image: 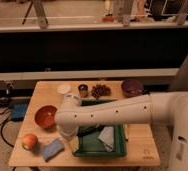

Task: Place sponge in red bowl

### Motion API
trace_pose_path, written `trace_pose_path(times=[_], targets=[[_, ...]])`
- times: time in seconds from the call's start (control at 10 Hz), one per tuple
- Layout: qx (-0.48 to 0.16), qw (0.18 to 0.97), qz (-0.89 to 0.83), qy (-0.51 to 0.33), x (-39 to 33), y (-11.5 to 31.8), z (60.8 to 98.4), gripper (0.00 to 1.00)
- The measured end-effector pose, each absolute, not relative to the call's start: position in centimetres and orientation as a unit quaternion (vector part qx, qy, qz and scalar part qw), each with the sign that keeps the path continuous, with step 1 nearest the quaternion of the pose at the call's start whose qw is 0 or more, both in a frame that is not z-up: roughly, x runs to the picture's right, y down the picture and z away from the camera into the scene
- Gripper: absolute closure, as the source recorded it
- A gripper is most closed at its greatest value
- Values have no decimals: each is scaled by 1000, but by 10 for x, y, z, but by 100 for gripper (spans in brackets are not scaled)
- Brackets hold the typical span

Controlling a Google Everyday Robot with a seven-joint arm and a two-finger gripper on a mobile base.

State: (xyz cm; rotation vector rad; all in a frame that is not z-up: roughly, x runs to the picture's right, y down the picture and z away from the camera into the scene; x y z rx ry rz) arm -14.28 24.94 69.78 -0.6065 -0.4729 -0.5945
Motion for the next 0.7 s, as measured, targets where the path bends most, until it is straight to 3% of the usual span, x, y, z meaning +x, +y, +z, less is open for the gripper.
trace_pose_path(times=[0.3, 0.7], targets=[[-268, 884, -262, -281, -161, 259, 693, 20], [-285, 892, -227, -267, -174, 267, 697, 20]])
